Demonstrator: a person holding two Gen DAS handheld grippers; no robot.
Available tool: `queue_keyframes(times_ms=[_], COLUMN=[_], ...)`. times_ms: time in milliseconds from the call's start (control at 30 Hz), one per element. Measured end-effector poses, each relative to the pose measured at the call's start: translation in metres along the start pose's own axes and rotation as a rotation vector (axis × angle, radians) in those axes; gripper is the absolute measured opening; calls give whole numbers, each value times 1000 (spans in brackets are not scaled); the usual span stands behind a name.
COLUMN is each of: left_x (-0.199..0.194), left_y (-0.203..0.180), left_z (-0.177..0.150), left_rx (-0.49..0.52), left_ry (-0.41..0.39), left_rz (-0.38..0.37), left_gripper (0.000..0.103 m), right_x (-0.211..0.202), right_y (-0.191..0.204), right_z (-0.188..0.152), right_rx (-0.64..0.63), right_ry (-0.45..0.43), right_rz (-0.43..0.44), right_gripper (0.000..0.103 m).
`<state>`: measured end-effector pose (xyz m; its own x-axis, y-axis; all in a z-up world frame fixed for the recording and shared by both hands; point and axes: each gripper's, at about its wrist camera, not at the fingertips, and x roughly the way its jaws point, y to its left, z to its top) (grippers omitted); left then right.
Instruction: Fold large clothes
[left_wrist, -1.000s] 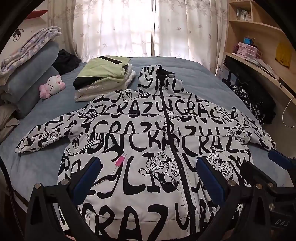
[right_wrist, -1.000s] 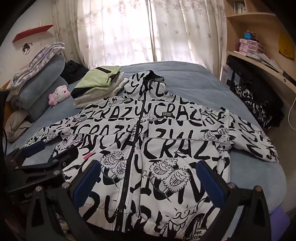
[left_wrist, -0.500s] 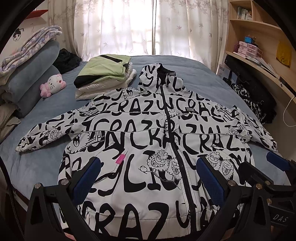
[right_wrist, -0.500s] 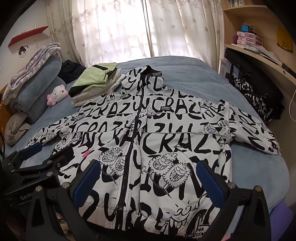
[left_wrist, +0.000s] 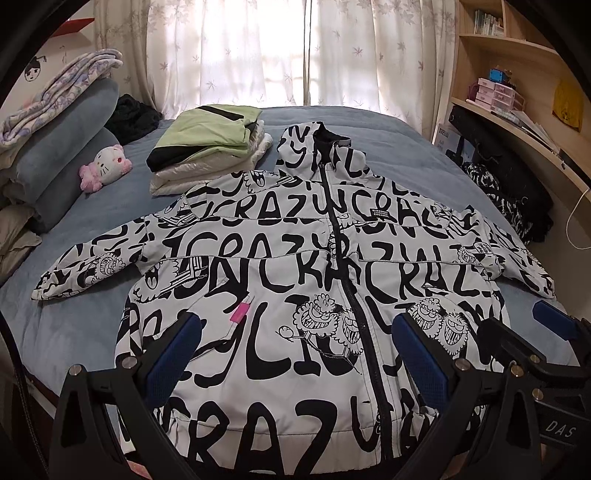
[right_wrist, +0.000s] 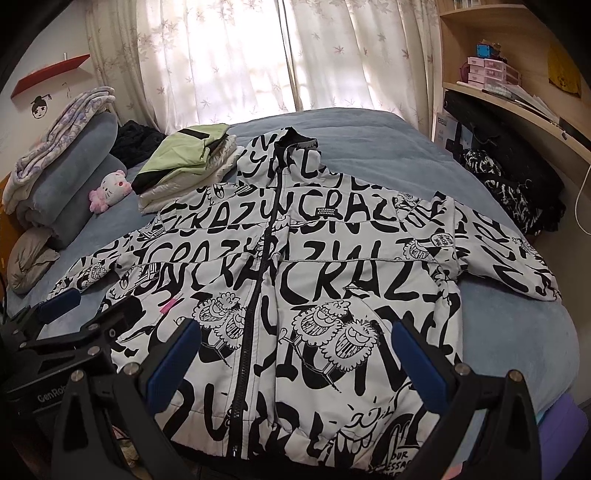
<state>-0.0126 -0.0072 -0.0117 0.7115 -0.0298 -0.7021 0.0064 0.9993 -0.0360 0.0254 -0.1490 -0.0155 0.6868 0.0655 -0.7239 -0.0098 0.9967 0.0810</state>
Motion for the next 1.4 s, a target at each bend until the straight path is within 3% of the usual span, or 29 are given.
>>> queue_keyframes(times_ms=[1133, 1400], left_x=[0, -9], left_y=[-1, -5], left_z=[2, 11], left_rx=[7, 63], left_ry=[8, -51], left_rz=[7, 19], left_gripper=[102, 102], right_x=[4, -6], right_y=[-3, -9], right_z=[-3, 9], right_rx=[8, 10], right_ry=[-4, -58], right_rz=[7, -31], right_gripper=[103, 103])
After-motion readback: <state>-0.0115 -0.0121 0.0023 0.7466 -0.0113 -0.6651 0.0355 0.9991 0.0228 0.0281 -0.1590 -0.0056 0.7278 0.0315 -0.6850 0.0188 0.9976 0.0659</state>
